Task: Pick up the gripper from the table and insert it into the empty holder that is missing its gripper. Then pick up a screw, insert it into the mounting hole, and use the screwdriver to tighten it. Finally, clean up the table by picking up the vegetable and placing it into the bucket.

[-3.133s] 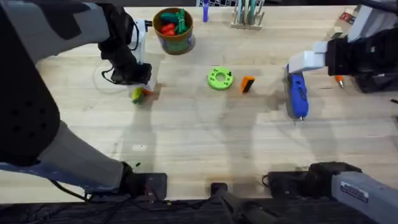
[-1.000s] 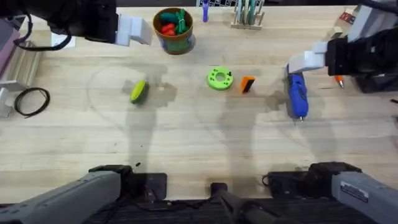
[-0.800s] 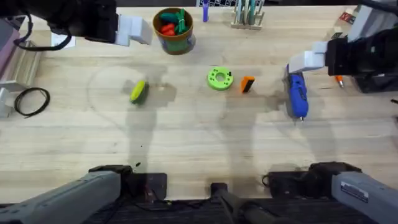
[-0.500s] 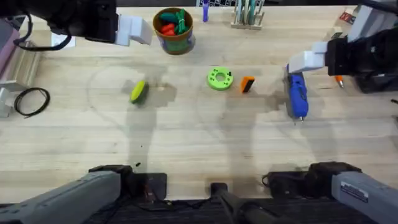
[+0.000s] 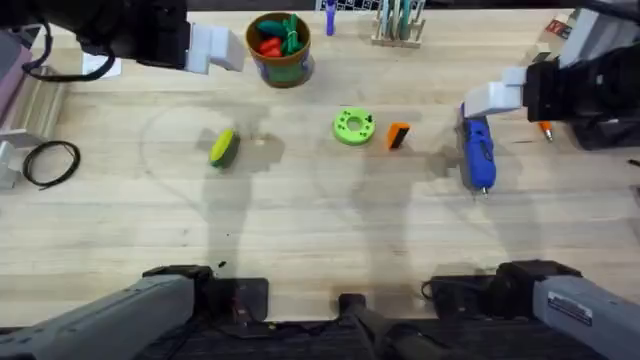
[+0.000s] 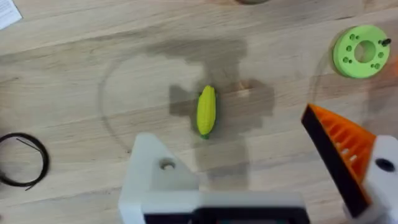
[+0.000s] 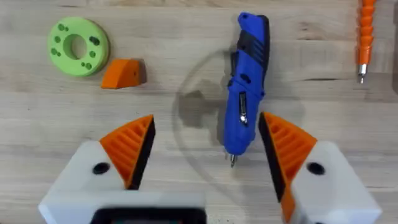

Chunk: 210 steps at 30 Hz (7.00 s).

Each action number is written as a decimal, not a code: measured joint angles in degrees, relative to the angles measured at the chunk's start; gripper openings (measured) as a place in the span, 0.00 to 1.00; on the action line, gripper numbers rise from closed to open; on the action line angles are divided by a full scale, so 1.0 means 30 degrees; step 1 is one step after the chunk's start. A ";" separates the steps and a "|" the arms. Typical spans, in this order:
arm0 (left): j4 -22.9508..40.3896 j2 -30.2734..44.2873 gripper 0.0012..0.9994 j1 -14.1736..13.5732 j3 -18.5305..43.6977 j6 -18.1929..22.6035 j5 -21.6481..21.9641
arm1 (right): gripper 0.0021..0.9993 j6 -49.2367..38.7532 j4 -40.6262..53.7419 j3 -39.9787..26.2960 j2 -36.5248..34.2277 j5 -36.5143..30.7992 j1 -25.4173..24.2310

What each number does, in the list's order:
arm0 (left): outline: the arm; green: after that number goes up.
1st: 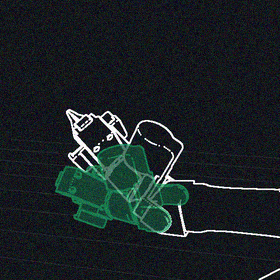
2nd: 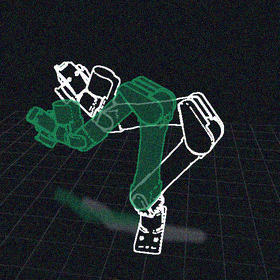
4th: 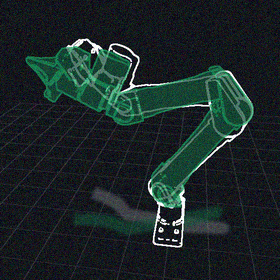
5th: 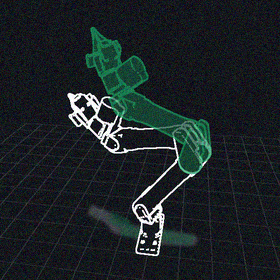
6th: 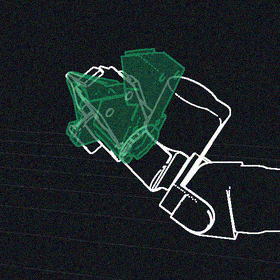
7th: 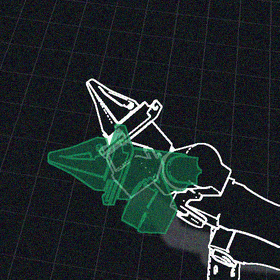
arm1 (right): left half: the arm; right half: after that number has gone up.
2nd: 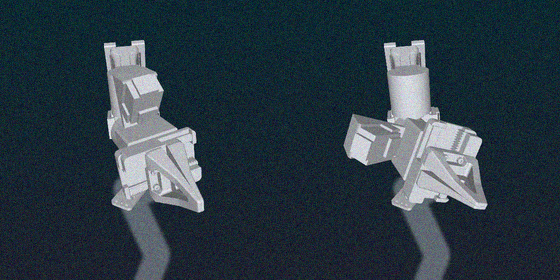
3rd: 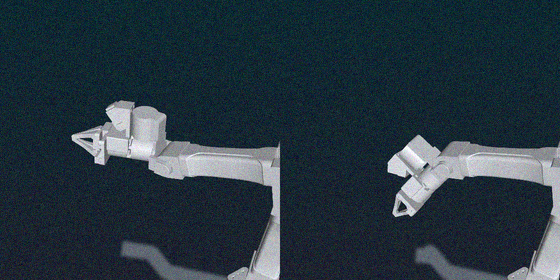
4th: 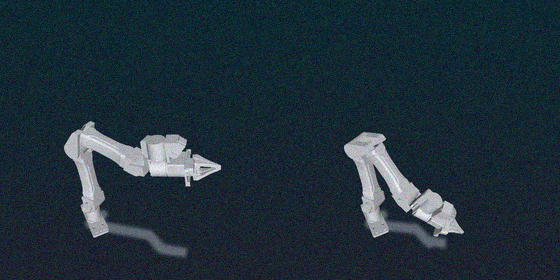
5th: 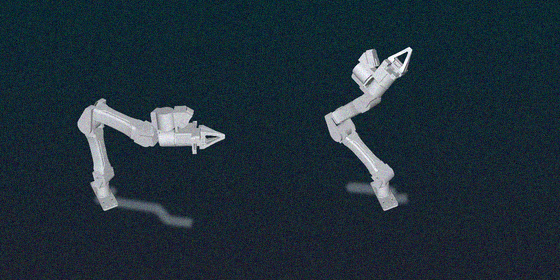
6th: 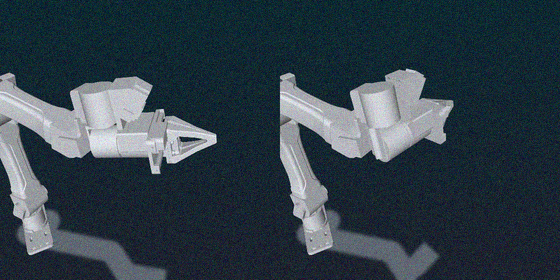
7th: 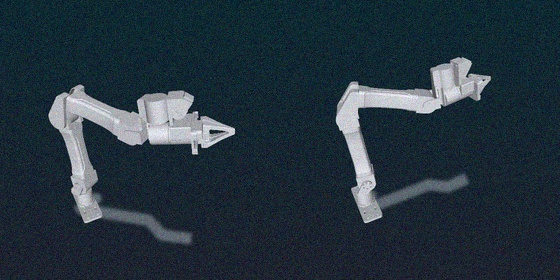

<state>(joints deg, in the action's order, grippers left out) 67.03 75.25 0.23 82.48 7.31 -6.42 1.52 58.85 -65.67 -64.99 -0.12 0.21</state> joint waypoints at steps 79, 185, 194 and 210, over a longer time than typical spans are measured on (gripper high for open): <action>-2.1171 -2.4979 0.99 0.0153 -2.7353 -0.0007 -1.1015 | 0.99 0.0000 0.0015 0.0000 0.0000 0.0000 0.0000; -1.9820 -2.4978 0.99 0.1333 -2.7328 -0.0998 -2.1092 | 0.99 0.0000 0.0015 0.0000 0.0000 0.0000 0.0000; -1.9820 -2.4984 0.99 0.1333 -2.7328 -0.0998 -2.1092 | 0.99 0.0000 0.0015 0.0000 0.0000 0.0000 0.0000; -1.9820 -2.4977 0.99 0.1333 -2.7328 -0.0991 -2.1092 | 0.99 0.0000 0.0015 0.0000 0.0000 -0.0007 0.0000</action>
<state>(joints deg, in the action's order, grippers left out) 7.57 0.32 4.23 0.49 4.34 -69.69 1.52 58.89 -65.67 -64.99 -0.14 0.21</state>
